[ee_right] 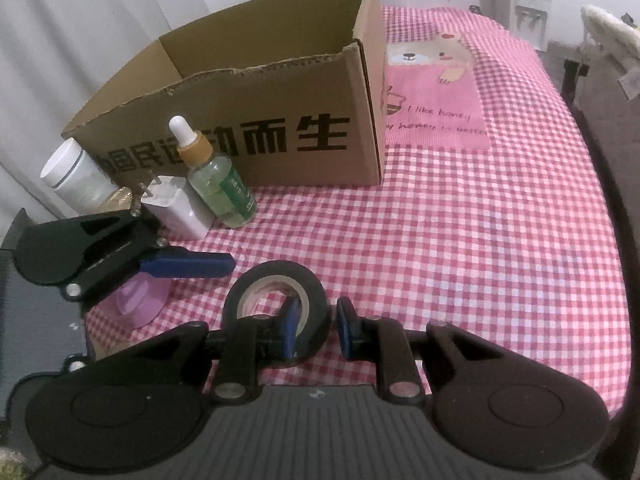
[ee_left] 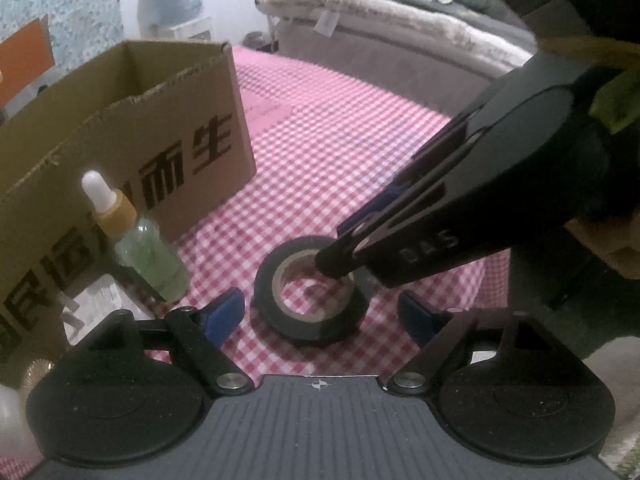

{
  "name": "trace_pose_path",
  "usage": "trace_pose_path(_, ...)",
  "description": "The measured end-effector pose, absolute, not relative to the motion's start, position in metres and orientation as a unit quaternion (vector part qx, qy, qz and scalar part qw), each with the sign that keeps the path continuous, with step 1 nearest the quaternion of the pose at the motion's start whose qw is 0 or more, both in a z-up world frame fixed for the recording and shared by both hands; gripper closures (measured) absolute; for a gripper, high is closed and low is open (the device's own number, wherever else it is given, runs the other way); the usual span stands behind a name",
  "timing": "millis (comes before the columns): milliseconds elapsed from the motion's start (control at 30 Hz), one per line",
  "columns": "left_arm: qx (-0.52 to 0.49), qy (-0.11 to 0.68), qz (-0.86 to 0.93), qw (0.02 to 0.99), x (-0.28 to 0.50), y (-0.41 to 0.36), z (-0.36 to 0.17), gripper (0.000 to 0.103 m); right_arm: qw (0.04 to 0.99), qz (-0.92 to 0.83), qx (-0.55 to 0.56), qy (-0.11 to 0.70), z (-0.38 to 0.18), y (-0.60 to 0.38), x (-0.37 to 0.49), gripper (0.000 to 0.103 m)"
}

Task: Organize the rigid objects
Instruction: 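Lower the right tool onto the black tape roll and close on it, then carry the tape roll into the box and open the right tool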

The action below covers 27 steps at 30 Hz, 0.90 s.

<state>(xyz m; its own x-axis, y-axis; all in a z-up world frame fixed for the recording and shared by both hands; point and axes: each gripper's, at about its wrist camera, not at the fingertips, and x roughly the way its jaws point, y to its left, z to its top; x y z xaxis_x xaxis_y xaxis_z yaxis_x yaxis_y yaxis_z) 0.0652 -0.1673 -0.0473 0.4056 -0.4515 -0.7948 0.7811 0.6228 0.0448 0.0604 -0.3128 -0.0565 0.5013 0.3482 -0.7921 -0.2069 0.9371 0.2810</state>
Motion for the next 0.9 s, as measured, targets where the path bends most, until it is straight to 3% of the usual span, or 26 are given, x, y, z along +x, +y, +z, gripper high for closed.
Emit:
trace_pose_path(267, 0.206, 0.397, -0.376, 0.812, 0.068, -0.17, -0.05, 0.026, 0.863, 0.171, 0.072, 0.47, -0.057, -0.311, 0.061, 0.081)
trace_pose_path(433, 0.201, 0.394, -0.37, 0.817, 0.07, -0.169, -0.05, 0.036, 0.866, 0.176, 0.058, 0.464, -0.059, -0.308, 0.063, 0.081)
trace_pose_path(900, 0.194, 0.356, -0.368, 0.837, 0.053, -0.161, -0.027, 0.036, 0.878, 0.17, 0.053, 0.444, -0.04, -0.305, 0.05, 0.082)
